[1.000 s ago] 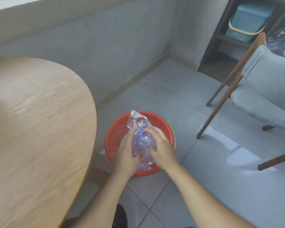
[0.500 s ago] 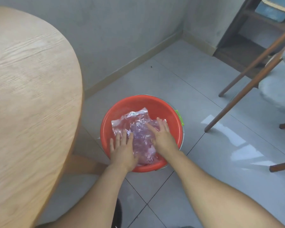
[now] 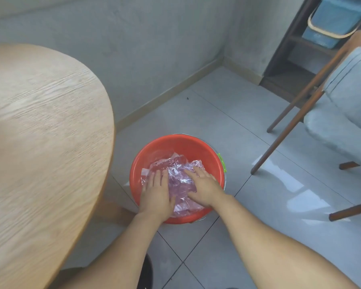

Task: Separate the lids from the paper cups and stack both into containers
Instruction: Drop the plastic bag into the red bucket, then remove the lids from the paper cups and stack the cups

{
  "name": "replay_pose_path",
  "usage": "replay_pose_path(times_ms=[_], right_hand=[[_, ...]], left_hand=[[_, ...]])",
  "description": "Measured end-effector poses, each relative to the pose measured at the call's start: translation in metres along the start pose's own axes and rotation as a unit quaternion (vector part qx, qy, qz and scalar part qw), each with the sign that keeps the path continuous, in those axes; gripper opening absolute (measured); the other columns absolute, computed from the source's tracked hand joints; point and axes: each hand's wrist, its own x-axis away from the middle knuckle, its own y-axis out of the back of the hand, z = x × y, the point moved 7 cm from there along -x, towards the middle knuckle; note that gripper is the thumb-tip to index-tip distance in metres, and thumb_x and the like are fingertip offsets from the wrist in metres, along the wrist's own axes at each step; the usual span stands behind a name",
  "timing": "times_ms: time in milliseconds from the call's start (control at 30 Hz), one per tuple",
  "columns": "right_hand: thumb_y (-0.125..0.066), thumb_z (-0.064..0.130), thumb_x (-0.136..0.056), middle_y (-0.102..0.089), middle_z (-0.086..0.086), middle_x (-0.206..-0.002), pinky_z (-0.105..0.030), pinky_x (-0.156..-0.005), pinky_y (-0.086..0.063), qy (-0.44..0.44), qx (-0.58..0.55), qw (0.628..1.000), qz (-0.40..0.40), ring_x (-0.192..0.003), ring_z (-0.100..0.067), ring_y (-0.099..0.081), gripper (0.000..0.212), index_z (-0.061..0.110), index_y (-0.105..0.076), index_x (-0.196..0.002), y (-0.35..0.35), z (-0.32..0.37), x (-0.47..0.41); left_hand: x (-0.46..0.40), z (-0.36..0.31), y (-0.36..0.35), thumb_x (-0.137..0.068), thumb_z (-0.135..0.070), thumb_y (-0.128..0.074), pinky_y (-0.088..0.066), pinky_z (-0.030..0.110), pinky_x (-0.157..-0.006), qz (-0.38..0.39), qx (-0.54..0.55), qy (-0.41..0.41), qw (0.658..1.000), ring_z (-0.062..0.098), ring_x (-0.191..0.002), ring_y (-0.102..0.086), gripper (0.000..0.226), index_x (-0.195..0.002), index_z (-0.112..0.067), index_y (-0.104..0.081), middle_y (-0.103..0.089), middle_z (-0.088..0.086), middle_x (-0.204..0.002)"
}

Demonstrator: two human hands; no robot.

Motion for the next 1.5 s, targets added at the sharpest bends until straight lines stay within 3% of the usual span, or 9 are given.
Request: replay_pose_path(times_ms=[100,200,400,533,767,933,1067,1267,1500], right_hand=[[-0.063,0.033,-0.095,-0.020,-0.005,-0.172,-0.045,-0.126,-0.027,0.019,-0.011,1.000,-0.009,-0.158,-0.027,-0.023,0.077,0.036,-0.027,-0.164,0.026,0.013,0.023],[-0.062,0.033,-0.096,-0.029,0.000,-0.169,-0.041,-0.121,-0.036,0.040,-0.013,0.998,-0.045,-0.152,-0.026,-0.035,0.068,0.034,-0.036,-0.159,0.062,0.035,0.050],[-0.064,0.034,-0.098,-0.038,0.012,-0.162,-0.039,-0.119,-0.038,0.098,-0.081,0.982,-0.140,-0.147,-0.015,-0.041,0.060,0.040,-0.042,-0.154,0.131,0.091,0.118],[-0.064,0.038,-0.098,-0.038,0.013,-0.161,-0.036,-0.118,-0.039,0.141,-0.071,0.972,-0.176,-0.145,-0.013,-0.042,0.059,0.041,-0.042,-0.152,0.166,0.137,0.167],[-0.059,0.045,-0.100,-0.035,0.014,-0.164,-0.037,-0.122,-0.036,0.233,0.002,0.947,-0.220,-0.149,-0.011,-0.038,0.058,0.043,-0.038,-0.155,0.202,0.251,0.245],[-0.061,0.043,-0.101,-0.033,0.013,-0.165,-0.030,-0.121,-0.032,0.299,0.031,0.927,-0.226,-0.148,-0.011,-0.037,0.059,0.040,-0.040,-0.156,0.204,0.344,0.279],[-0.058,0.048,-0.100,-0.031,0.013,-0.166,-0.038,-0.124,-0.032,0.346,0.073,0.907,-0.230,-0.151,-0.013,-0.034,0.058,0.043,-0.039,-0.154,0.185,0.416,0.293],[-0.057,0.046,-0.102,-0.023,0.010,-0.170,-0.032,-0.125,-0.022,0.389,0.121,0.891,-0.202,-0.156,-0.012,-0.023,0.059,0.041,-0.035,-0.157,0.145,0.510,0.314],[-0.057,0.048,-0.102,-0.023,0.009,-0.170,-0.033,-0.124,-0.023,0.430,0.146,0.874,-0.177,-0.155,-0.013,-0.025,0.059,0.040,-0.037,-0.157,0.102,0.598,0.303]], left_hand=[[0.017,-0.013,0.035,-0.104,-0.047,-0.052,-0.012,0.042,-0.130,-0.042,0.010,-0.029,0.999,0.025,-0.162,-0.012,0.084,-0.168,-0.020,-0.006,-0.014,0.004,-0.175],[0.040,-0.026,0.078,-0.102,-0.047,-0.053,-0.016,0.038,-0.128,-0.100,0.030,-0.068,0.992,0.016,-0.158,-0.022,0.078,-0.166,-0.024,-0.015,-0.023,-0.004,-0.172],[0.108,-0.046,0.163,-0.096,-0.032,-0.067,-0.019,0.023,-0.123,-0.181,0.144,-0.166,0.959,0.016,-0.155,-0.030,0.074,-0.163,-0.022,-0.034,-0.032,-0.004,-0.168],[0.169,-0.035,0.215,-0.091,-0.040,-0.064,-0.028,0.023,-0.114,-0.250,0.129,-0.195,0.940,0.014,-0.146,-0.040,0.065,-0.153,-0.030,-0.048,-0.042,-0.007,-0.163],[0.263,0.043,0.286,-0.095,-0.044,-0.068,-0.014,0.018,-0.116,-0.328,0.077,-0.143,0.931,0.009,-0.154,-0.024,0.072,-0.160,-0.037,-0.037,-0.026,-0.014,-0.170],[0.338,0.112,0.322,-0.097,-0.051,-0.062,-0.022,0.032,-0.123,-0.371,0.027,-0.098,0.923,0.014,-0.155,-0.028,0.071,-0.161,-0.036,-0.035,-0.027,-0.010,-0.170],[0.396,0.164,0.336,-0.091,-0.054,-0.059,-0.035,0.042,-0.118,-0.402,-0.052,-0.056,0.912,0.021,-0.149,-0.043,0.072,-0.157,-0.030,-0.044,-0.041,-0.002,-0.165],[0.460,0.242,0.338,-0.083,-0.050,-0.073,-0.035,0.041,-0.116,-0.422,-0.059,0.028,0.904,0.022,-0.143,-0.050,0.077,-0.153,-0.028,-0.050,-0.046,0.000,-0.161],[0.501,0.320,0.334,-0.082,-0.046,-0.080,-0.041,0.047,-0.115,-0.431,-0.068,0.101,0.894,0.024,-0.142,-0.052,0.079,-0.152,-0.025,-0.052,-0.048,0.003,-0.159]])
